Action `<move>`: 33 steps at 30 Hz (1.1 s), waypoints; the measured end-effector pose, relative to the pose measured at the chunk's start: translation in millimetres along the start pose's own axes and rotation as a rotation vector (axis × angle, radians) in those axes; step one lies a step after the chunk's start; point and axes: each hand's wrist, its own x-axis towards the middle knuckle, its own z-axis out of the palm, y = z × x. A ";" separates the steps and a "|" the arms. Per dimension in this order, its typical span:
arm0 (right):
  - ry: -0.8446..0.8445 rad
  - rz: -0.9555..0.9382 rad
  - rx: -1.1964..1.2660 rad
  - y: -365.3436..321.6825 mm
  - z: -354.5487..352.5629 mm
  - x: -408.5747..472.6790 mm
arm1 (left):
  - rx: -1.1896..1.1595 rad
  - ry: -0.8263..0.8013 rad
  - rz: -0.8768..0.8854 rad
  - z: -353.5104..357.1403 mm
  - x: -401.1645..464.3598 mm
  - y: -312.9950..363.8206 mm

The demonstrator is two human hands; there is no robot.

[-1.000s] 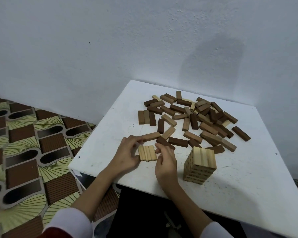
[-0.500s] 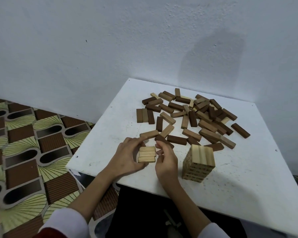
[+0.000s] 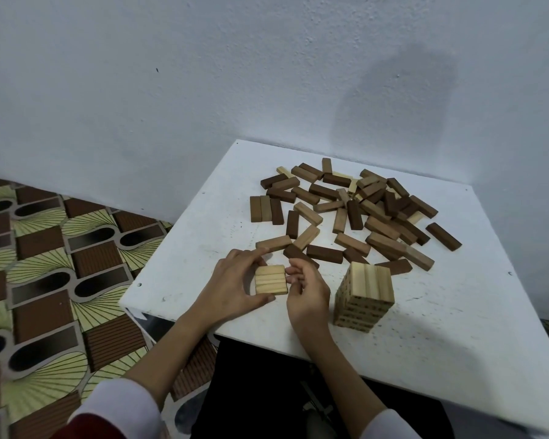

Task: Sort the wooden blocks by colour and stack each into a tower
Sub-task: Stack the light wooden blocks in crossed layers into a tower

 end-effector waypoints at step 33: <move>-0.012 0.036 -0.007 0.5 -0.1 0.6 | -0.002 0.013 0.004 -2.1 -0.7 3.2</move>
